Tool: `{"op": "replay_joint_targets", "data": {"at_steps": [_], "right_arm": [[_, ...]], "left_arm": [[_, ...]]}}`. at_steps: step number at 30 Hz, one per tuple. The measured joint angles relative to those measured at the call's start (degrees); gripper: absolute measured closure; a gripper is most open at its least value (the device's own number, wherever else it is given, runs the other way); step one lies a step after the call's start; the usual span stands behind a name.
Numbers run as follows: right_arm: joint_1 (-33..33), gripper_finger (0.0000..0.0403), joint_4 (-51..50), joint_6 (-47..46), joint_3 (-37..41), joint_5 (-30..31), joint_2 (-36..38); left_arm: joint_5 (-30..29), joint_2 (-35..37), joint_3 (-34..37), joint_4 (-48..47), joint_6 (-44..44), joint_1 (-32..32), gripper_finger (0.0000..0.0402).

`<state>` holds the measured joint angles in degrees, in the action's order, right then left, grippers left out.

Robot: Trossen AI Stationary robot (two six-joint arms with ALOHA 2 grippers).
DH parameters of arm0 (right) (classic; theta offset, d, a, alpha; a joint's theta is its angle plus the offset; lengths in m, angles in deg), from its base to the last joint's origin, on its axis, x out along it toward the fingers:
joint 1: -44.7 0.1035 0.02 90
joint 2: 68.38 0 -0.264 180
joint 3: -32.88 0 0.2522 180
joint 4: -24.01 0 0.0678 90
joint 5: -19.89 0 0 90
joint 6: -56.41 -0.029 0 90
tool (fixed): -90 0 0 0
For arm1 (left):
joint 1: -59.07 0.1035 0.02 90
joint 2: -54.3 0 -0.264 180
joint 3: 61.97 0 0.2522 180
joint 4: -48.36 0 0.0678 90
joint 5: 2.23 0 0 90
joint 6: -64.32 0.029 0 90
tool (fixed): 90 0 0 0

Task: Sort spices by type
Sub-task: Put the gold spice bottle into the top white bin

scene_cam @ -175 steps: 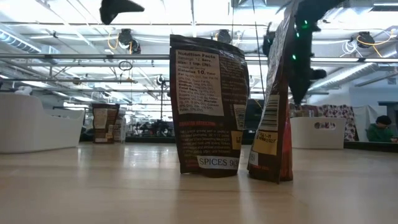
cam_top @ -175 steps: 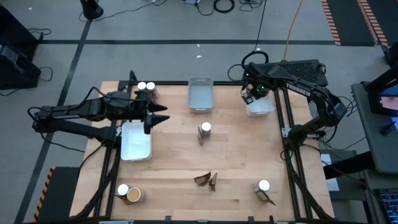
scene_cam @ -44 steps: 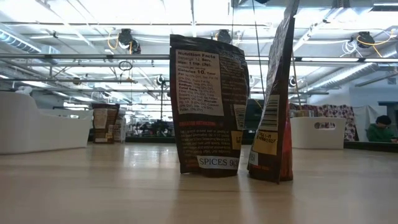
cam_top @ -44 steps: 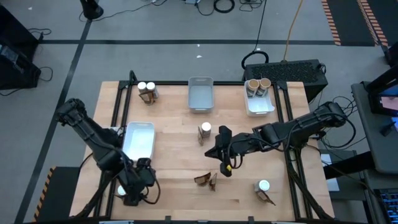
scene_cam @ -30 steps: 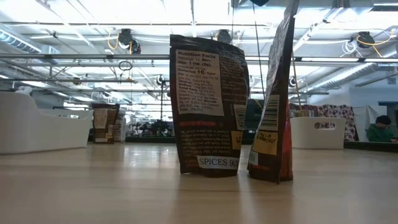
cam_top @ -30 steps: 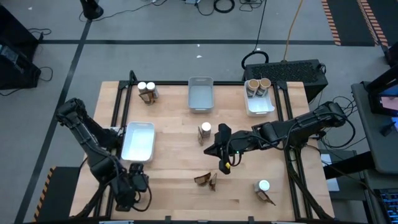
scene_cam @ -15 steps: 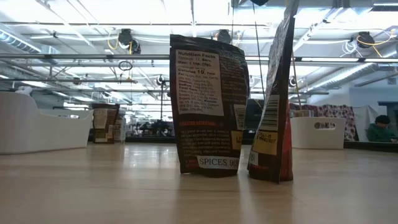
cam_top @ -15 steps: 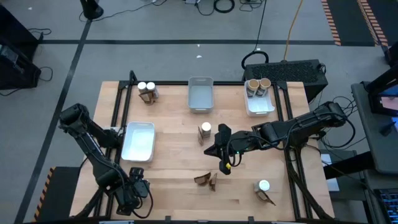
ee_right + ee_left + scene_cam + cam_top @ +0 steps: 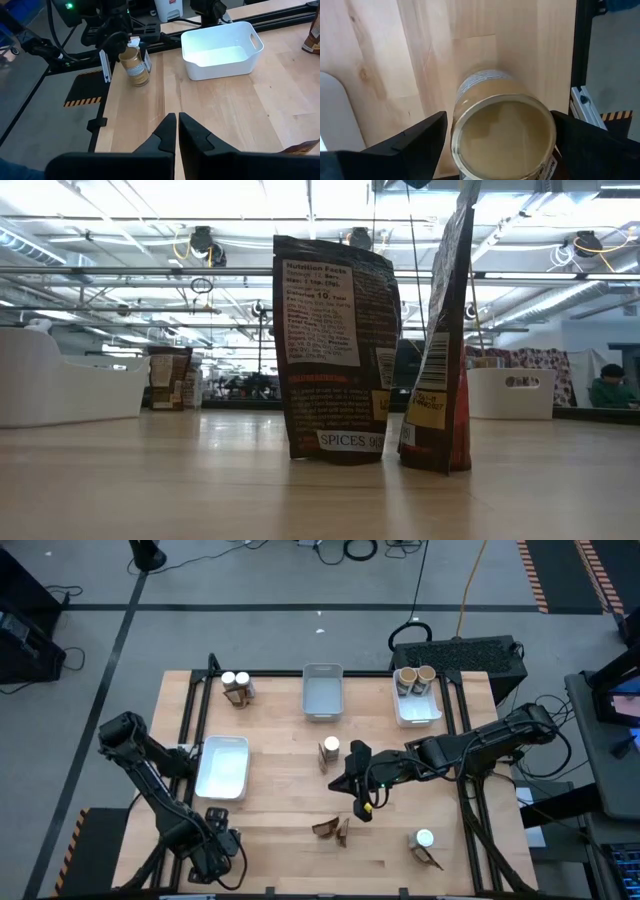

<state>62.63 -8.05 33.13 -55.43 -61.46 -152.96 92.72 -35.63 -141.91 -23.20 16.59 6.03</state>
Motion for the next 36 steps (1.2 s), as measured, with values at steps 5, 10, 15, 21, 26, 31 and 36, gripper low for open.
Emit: {"op": "replay_joint_targets", "data": {"at_steps": [5, 10, 15, 21, 26, 31, 36], "right_arm": [[0.0, 0.0403, 0.0, 0.0, 0.0, 0.0, 0.0], [0.0, 0.0403, 0.0, 0.0, 0.0, 0.0, 0.0], [0.0, 0.0403, 0.0, 0.0, 0.0, 0.0, 0.0], [0.0, 0.0403, 0.0, 0.0, 0.0, 0.0, 0.0], [0.0, 0.0403, 0.0, 0.2, 0.0, 0.1, 0.0], [0.0, 0.0403, 0.0, 0.5, 0.0, 0.3, 0.0], [-0.3, 0.0403, 0.0, 0.4, 0.0, 0.3, 0.0]], "left_arm": [[0.2, 0.0, 0.0, -0.2, 0.0, 0.0, 0.0052], [0.4, 0.0, 0.0, -0.2, 0.0, 0.0, 0.0052], [1.1, 0.0, 0.0, -0.2, 0.0, 0.0, 0.008], [1.1, 0.1, 0.0, -0.4, 0.1, 0.0, 0.0117], [1.1, 0.1, 0.0, -0.4, 0.1, 0.3, 0.0117], [1.3, 0.0, -0.5, -0.4, 1.4, 2.4, 0.0117], [1.2, 0.0, -2.7, -2.9, 5.7, 5.6, 0.0117]]}}
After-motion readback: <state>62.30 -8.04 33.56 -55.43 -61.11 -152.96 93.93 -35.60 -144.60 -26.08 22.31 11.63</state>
